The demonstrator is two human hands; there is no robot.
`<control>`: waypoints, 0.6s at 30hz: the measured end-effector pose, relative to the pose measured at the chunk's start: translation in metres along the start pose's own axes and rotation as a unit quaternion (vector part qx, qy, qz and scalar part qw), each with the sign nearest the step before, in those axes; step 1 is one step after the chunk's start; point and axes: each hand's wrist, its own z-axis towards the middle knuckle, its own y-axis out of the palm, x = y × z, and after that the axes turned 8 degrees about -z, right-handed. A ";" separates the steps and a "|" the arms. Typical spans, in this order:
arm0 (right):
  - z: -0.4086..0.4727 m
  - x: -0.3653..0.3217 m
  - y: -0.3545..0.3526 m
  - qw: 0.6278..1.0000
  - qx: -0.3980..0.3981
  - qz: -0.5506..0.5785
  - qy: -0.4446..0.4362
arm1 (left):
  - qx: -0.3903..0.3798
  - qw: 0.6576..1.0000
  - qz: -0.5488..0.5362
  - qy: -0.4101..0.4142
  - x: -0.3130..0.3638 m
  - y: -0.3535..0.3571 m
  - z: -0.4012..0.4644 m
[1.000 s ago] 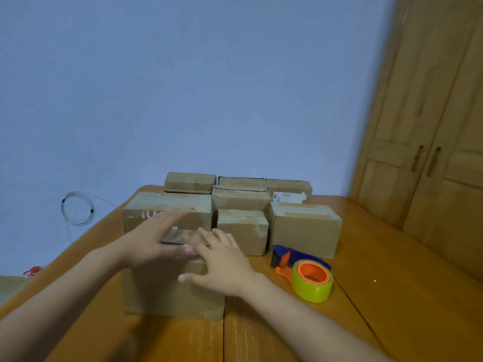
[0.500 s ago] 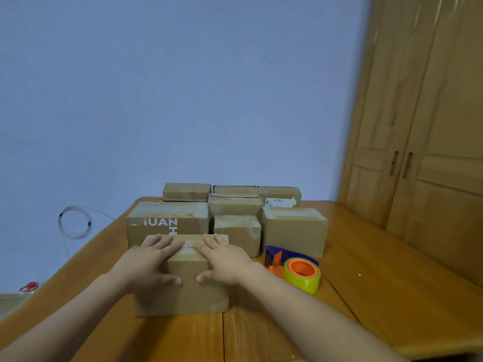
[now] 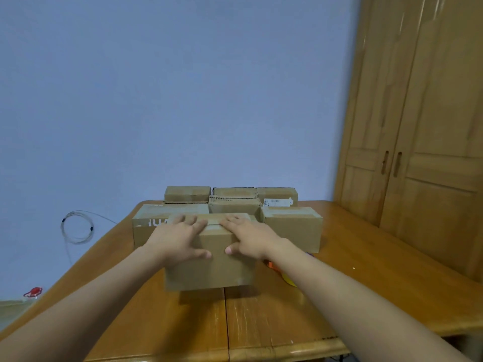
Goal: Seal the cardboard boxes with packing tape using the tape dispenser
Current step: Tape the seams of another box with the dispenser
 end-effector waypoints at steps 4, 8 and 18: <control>-0.008 0.020 -0.028 1.000 0.018 0.007 0.017 | 0.030 0.999 -0.009 0.018 0.015 -0.026 0.014; -0.018 0.039 -0.053 0.998 0.037 -0.001 0.040 | 0.062 0.997 0.012 0.038 0.033 -0.053 0.030; -0.034 0.100 -0.116 0.992 0.073 -0.038 0.091 | 0.115 0.991 -0.027 0.059 0.080 -0.117 0.069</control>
